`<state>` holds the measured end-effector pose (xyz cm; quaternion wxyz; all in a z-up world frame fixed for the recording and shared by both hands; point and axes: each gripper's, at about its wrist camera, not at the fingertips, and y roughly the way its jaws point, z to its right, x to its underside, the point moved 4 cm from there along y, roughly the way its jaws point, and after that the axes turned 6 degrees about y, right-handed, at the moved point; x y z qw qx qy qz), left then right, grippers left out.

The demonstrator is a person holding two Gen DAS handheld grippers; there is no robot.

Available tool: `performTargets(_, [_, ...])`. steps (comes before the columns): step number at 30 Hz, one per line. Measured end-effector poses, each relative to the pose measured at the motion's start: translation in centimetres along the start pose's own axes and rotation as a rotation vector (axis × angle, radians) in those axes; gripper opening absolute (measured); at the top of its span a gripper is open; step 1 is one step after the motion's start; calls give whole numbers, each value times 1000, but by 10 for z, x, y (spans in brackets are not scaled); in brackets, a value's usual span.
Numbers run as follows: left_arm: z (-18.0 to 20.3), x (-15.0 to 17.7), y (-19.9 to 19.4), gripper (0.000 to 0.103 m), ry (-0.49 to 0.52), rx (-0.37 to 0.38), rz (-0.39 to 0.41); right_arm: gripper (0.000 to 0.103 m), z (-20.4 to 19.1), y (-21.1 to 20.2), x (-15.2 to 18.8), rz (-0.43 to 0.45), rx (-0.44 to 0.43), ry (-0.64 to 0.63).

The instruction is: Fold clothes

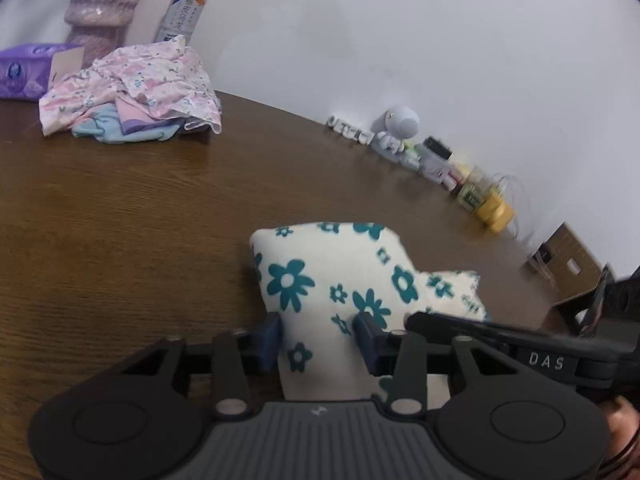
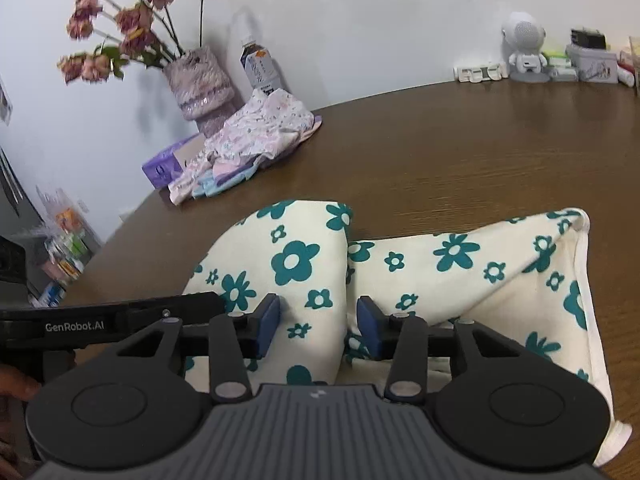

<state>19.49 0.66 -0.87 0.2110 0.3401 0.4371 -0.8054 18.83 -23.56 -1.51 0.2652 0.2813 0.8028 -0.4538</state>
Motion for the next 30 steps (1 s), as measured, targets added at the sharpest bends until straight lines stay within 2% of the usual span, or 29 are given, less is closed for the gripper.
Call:
performTargets(1, [-2,-5,-1,57,-6,-1,11,48,1,-3,-2,10,-6,13])
performTargets(2, [-3,-10,0,60,-2,-16,19,51,1,-4,-7,24,-2,17])
performTargets(5, [-6,-21,12,58,1,-55,19,52,2,2,-20,45,12,34])
performTargets(6, [-8,-21,19,55,-8,-56,-3,49,3,10,-23,34,13,49])
performTargets(7, [-9,-20,23,40,-9,-50,-17,35,4,17,-25,21,13,64])
performTargets(8, [-8,-19,25,39,-6,-41,-25,28,5,25,-24,-2,8,75])
performTargets(9, [-8,-19,25,39,-6,-31,-22,26,7,29,-22,-20,4,88])
performTargets(10, [-8,-21,22,40,-7,-22,-13,28,8,28,-23,-12,0,96])
performTargets(11, [-9,-24,20,47,-14,-16,-5,31,9,26,-24,-1,-4,105])
performTargets(12, [-11,-28,20,53,-25,-18,4,45,12,24,-27,18,3,120])
performTargets(13, [-12,-32,22,58,-33,-29,12,52,14,22,-31,38,12,136])
performTargets(15, [-14,-38,30,57,-40,-48,12,52,16,28,-40,45,13,155])
performTargets(16, [-16,-39,36,52,-45,-54,2,49,16,33,-44,37,11,157])
performTargets(17, [-19,-38,41,35,-59,-55,-8,45,16,38,-47,30,8,159])
performTargets(18, [-21,-37,44,30,-74,-43,-14,29,16,43,-47,9,6,159])
performTargets(19, [-22,-37,43,30,-79,-32,-9,21,15,49,-47,-13,3,159])
performTargets(21, [-23,-38,38,35,-85,-21,15,22,19,48,-45,-14,-8,175])
performTargets(22, [-25,-40,38,48,-96,-27,26,31,21,49,-46,-17,-8,183])
performTargets(23, [-28,-41,39,55,-106,-37,35,38,23,51,-46,-19,-6,190])
performTargets(24, [-29,-42,43,52,-108,-42,30,47,24,53,-46,-22,-5,198])
performTargets(26, [-32,-40,51,22,-113,-37,9,36,28,57,-47,-27,-1,213])
performTargets(27, [-33,-39,52,23,-127,-29,6,22,30,59,-47,-30,0,221])
performTargets(28, [-35,-38,53,26,-140,-20,3,21,32,61,-48,-32,2,228])
performTargets(29, [-35,-38,51,39,-152,-17,7,22,34,59,-47,-27,-3,241])
performTargets(30, [-36,-38,44,50,-165,-19,19,29,36,57,-47,-20,-8,254])
